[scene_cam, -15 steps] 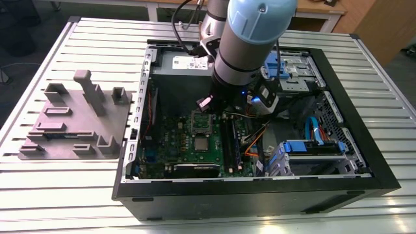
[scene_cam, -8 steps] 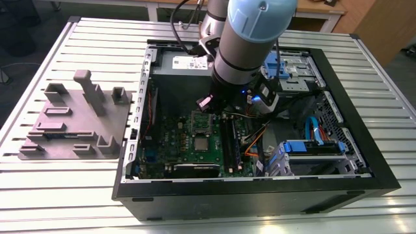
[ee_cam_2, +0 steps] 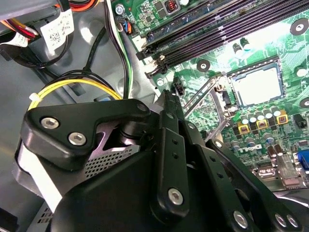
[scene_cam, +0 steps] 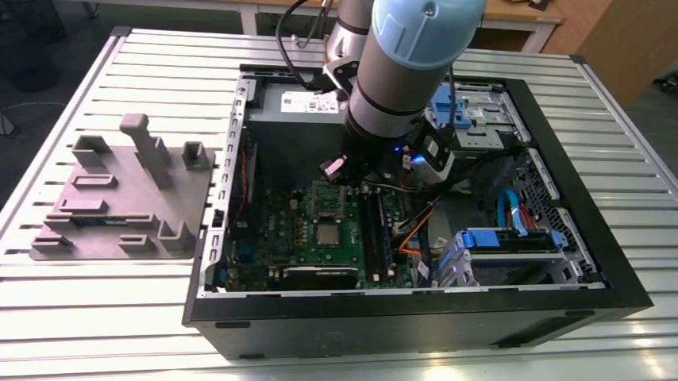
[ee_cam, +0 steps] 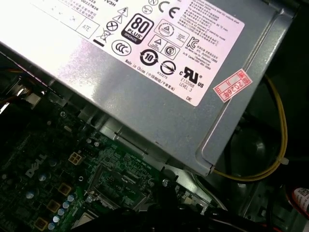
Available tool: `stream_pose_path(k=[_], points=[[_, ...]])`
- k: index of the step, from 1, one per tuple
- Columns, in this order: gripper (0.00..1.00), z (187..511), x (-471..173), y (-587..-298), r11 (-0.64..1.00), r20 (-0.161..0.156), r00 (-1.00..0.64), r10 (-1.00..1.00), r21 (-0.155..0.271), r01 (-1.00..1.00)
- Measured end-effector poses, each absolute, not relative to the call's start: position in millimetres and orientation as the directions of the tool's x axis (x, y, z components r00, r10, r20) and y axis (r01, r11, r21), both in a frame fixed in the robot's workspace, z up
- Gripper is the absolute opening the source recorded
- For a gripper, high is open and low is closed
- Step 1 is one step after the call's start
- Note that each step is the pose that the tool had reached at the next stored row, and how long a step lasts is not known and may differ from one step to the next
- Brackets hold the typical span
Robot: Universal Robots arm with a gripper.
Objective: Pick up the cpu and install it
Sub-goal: 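Close the cpu cover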
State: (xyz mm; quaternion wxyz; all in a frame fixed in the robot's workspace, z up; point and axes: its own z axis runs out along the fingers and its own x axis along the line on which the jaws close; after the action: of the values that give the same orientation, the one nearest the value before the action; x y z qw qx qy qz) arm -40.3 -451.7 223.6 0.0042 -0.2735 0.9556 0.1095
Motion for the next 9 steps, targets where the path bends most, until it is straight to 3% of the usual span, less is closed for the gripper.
stream_pose_path(k=[9], points=[[0.1, 226.4, -40.6, -451.7, 0.808, -0.068, -0.832, -0.551, 0.207, -0.552]])
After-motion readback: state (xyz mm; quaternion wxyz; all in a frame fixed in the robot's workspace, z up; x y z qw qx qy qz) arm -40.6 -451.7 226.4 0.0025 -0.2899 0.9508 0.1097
